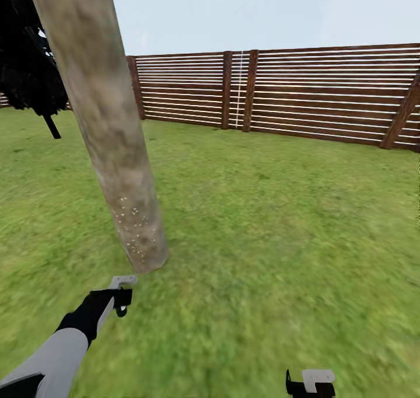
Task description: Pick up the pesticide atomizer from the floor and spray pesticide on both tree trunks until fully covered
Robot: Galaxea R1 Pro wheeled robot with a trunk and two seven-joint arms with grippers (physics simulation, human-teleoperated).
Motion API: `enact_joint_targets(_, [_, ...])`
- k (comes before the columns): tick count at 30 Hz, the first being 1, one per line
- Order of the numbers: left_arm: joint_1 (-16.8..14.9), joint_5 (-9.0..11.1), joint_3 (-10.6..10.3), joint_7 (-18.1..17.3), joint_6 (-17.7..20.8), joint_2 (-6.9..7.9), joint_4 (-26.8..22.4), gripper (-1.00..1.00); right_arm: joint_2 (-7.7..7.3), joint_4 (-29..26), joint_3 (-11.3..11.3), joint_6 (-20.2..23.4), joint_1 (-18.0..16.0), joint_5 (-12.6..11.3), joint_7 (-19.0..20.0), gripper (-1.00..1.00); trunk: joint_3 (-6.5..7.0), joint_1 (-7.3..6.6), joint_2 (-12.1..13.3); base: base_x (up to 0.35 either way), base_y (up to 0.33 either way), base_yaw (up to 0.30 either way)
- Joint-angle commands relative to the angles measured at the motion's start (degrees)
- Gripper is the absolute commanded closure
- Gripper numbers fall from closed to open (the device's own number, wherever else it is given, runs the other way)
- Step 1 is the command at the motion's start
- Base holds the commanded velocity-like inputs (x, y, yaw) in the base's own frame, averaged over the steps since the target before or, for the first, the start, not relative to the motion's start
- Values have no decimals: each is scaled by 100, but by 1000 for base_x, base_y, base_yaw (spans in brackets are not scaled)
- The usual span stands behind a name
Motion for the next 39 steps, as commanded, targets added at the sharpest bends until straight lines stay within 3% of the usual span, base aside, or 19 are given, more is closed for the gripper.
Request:
enact_joint_targets(1, [17,16,6,77,-1,-16,6,100,0,0,0,0,0,-1,0,-100,1,0,0,-11,-273,17])
enact_joint_targets(6, [41,28,6,417,35,-67,9,100,0,0,0,0,0,-3,0,-100,1,0,0,21,-268,194])
enact_joint_targets(14, [182,12,-7,429,64,-52,28,100,9,0,1,0,0,-3,0,-100,1,0,0,229,-186,273])
enact_joint_targets(24, [236,12,0,424,30,-78,35,100,9,6,0,0,0,-3,0,-100,1,0,0,239,-182,22])
enact_joint_targets(39, [238,3,0,431,25,-69,26,100,9,6,0,0,0,-3,-2,-100,1,0,0,14,-271,233])
